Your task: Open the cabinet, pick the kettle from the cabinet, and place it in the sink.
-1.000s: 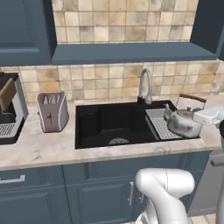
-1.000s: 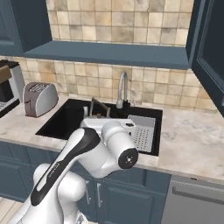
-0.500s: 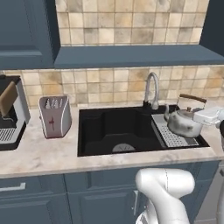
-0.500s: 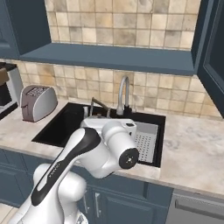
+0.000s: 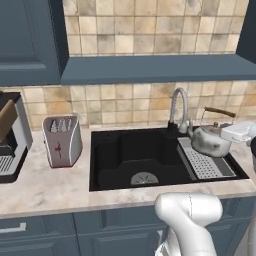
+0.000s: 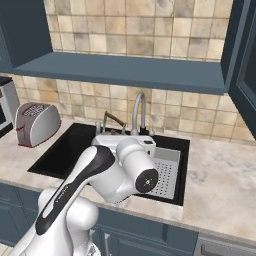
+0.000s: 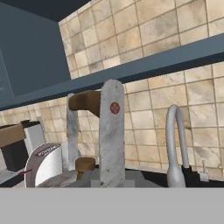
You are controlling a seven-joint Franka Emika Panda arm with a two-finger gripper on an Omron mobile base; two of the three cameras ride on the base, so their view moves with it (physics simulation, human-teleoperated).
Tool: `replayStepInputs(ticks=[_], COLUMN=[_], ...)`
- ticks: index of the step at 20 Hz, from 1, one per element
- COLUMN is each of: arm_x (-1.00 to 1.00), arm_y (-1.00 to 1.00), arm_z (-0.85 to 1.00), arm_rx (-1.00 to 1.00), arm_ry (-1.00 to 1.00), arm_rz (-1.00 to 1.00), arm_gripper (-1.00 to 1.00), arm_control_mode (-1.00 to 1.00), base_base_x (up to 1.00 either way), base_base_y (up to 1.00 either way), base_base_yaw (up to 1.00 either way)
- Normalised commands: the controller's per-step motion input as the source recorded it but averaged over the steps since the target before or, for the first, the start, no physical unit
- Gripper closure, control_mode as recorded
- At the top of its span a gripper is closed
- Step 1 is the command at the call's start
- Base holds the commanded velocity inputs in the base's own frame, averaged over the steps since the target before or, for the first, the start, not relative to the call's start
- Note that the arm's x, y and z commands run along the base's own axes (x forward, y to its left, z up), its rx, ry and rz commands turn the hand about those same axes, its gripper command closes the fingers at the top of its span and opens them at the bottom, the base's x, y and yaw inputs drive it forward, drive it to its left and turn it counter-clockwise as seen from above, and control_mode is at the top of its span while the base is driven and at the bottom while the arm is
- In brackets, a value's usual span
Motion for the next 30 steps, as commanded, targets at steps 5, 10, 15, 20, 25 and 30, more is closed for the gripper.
replayStepInputs(ticks=[5, 10, 15, 20, 25, 30], arm_x=[0.00, 0.00, 0.00, 0.00, 0.00, 0.00], arm_y=[0.00, 0.00, 0.00, 0.00, 0.00, 0.00], arm_z=[0.00, 0.00, 0.00, 0.00, 0.00, 0.00], arm_rx=[0.00, 0.00, 0.00, 0.00, 0.00, 0.00], arm_ry=[0.00, 0.00, 0.00, 0.00, 0.00, 0.00], arm_rz=[0.00, 0.00, 0.00, 0.00, 0.00, 0.00], arm_gripper=[1.00, 1.00, 1.00, 1.00, 1.00, 1.00], arm_control_mode=[1.00, 1.00, 1.00, 1.00, 1.00, 1.00], base_base_x=[0.39, 0.23, 0.24, 0.00, 0.00, 0.00], base_base_y=[0.24, 0.17, 0.15, 0.00, 0.00, 0.00], base_base_yaw=[0.00, 0.00, 0.00, 0.00, 0.00, 0.00])
